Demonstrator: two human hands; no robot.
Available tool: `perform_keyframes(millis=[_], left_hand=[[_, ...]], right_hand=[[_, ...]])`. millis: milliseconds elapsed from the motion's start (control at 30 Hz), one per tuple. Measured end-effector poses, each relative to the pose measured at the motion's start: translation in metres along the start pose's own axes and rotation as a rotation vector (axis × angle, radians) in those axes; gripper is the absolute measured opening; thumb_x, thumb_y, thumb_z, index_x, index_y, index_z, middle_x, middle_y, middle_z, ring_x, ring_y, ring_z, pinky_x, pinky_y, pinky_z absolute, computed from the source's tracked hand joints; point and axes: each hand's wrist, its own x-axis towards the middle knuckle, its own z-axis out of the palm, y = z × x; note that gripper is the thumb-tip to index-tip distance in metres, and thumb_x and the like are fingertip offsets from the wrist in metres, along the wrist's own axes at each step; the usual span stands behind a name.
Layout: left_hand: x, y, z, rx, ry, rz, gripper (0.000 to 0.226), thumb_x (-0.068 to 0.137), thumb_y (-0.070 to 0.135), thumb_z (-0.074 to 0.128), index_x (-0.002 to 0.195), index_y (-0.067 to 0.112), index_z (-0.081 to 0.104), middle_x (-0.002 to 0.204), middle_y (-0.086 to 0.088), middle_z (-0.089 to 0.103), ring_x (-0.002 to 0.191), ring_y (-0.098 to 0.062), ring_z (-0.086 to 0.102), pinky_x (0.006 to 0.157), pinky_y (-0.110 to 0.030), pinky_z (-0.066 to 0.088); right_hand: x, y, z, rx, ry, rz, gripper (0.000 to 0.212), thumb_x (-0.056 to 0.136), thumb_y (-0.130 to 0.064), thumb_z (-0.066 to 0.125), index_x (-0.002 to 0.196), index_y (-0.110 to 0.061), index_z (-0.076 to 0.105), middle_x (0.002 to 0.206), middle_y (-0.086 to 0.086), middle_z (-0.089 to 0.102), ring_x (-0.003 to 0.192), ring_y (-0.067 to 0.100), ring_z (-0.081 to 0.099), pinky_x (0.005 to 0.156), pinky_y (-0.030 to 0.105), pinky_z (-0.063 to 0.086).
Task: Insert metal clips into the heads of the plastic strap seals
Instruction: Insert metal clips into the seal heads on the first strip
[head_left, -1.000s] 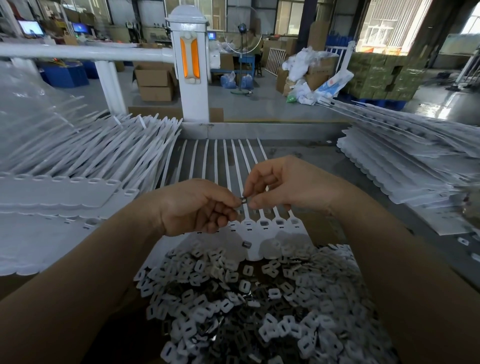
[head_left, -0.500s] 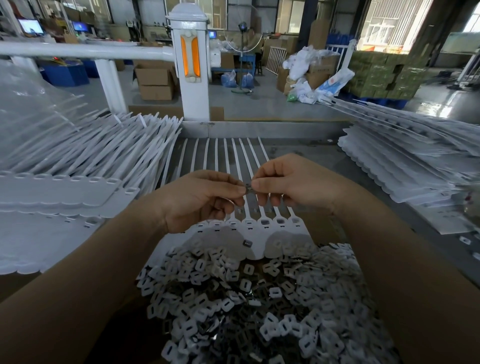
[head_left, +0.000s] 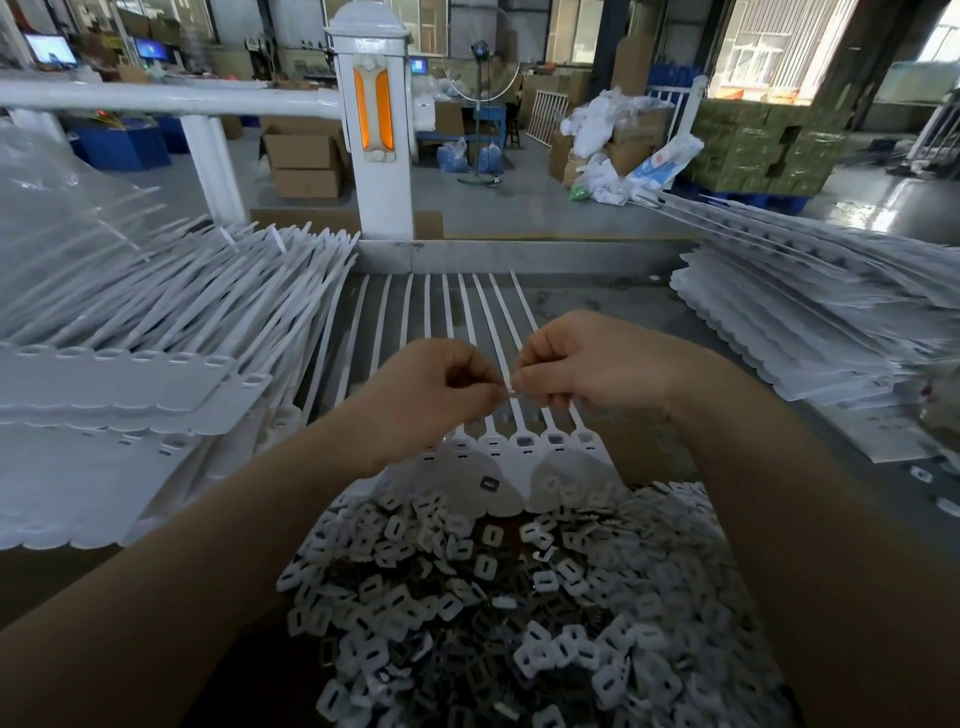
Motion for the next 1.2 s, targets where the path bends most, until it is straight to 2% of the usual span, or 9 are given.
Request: perform_keyframes(millis=[133, 233, 367, 500, 733, 833, 933, 1067, 1200], left_hand=[[-0.001, -0.01, 0.01, 0.355, -0.128, 0.149, 0.014, 0.085, 0.042, 0.069, 0.096, 0.038, 0.062, 0.106, 0.016, 0.056, 0.103, -0.003, 0.05, 0.088, -0.025, 0.042], [-0.001, -0.013, 0.012, 0.44, -0.218, 0.145, 0.023, 0.084, 0.051, 0.066, 0.105, 0.044, 0.059, 0.114, 0.017, 0.049, 0.111, -0.008, 0.043, 0.101, -0.039, 0.037], [0.0, -0.013, 0.012, 0.392, -0.129, 0.151, 0.013, 0.087, 0.045, 0.067, 0.099, 0.045, 0.061, 0.11, 0.017, 0.054, 0.109, -0.004, 0.047, 0.097, -0.033, 0.04], [0.001, -0.005, 0.013, 0.073, -0.039, 0.069, 0.004, 0.089, 0.036, 0.067, 0.089, 0.037, 0.07, 0.089, 0.017, 0.07, 0.086, 0.006, 0.062, 0.068, -0.006, 0.045], [0.0, 0.001, 0.014, -0.087, -0.002, 0.033, 0.01, 0.088, 0.032, 0.069, 0.083, 0.026, 0.074, 0.08, -0.003, 0.072, 0.064, -0.02, 0.059, 0.056, -0.018, 0.048], [0.0, 0.0, 0.014, -0.101, 0.007, 0.033, 0.008, 0.088, 0.029, 0.069, 0.082, 0.025, 0.074, 0.087, -0.011, 0.071, 0.079, -0.026, 0.063, 0.061, -0.016, 0.048], [-0.001, -0.001, 0.014, -0.075, 0.005, 0.044, 0.007, 0.087, 0.029, 0.07, 0.082, 0.029, 0.074, 0.084, -0.001, 0.073, 0.08, -0.018, 0.066, 0.062, -0.016, 0.05], [-0.001, -0.006, 0.014, 0.111, -0.026, 0.077, 0.004, 0.088, 0.035, 0.068, 0.092, 0.036, 0.07, 0.091, 0.017, 0.069, 0.09, 0.004, 0.061, 0.078, -0.016, 0.048], [0.0, -0.015, 0.014, 0.315, -0.118, 0.092, 0.02, 0.084, 0.044, 0.07, 0.102, 0.036, 0.067, 0.106, 0.016, 0.054, 0.099, 0.0, 0.053, 0.081, -0.018, 0.043]], right_hand=[[-0.005, 0.019, -0.012, -0.1, -0.092, 0.182, 0.029, 0.093, -0.025, 0.062, 0.079, 0.0, 0.066, 0.07, 0.01, 0.062, 0.062, 0.02, 0.05, 0.052, 0.026, 0.04], [-0.006, 0.029, -0.015, -0.102, -0.134, 0.276, 0.023, 0.092, -0.02, 0.062, 0.072, -0.009, 0.064, 0.068, 0.007, 0.062, 0.058, 0.017, 0.05, 0.044, 0.02, 0.035], [-0.005, 0.033, -0.014, 0.053, -0.144, 0.224, 0.02, 0.092, -0.016, 0.062, 0.073, -0.011, 0.065, 0.063, 0.001, 0.063, 0.049, 0.007, 0.052, 0.045, 0.02, 0.038], [-0.003, 0.028, -0.01, 0.274, -0.167, 0.09, 0.012, 0.092, -0.015, 0.062, 0.083, -0.01, 0.067, 0.069, 0.002, 0.067, 0.056, 0.006, 0.057, 0.044, 0.016, 0.039], [-0.001, 0.019, -0.006, 0.332, -0.183, 0.02, 0.012, 0.092, -0.018, 0.062, 0.083, -0.012, 0.067, 0.066, -0.002, 0.066, 0.06, 0.01, 0.057, 0.047, 0.018, 0.038], [-0.002, 0.017, -0.007, 0.321, -0.176, 0.013, 0.01, 0.091, -0.018, 0.064, 0.084, -0.013, 0.068, 0.068, 0.0, 0.066, 0.062, 0.011, 0.058, 0.047, 0.019, 0.039], [-0.003, 0.014, -0.006, 0.26, -0.16, 0.027, 0.008, 0.088, -0.018, 0.066, 0.084, -0.011, 0.069, 0.066, -0.001, 0.066, 0.06, 0.009, 0.057, 0.046, 0.018, 0.038], [-0.001, 0.021, -0.012, 0.045, -0.097, 0.208, 0.018, 0.086, -0.017, 0.067, 0.078, -0.001, 0.066, 0.066, 0.009, 0.059, 0.054, 0.016, 0.046, 0.043, 0.022, 0.032], [-0.005, 0.032, -0.018, -0.053, -0.146, 0.384, 0.016, 0.084, -0.011, 0.065, 0.086, 0.005, 0.067, 0.072, 0.015, 0.05, 0.054, 0.018, 0.036, 0.043, 0.023, 0.024]])
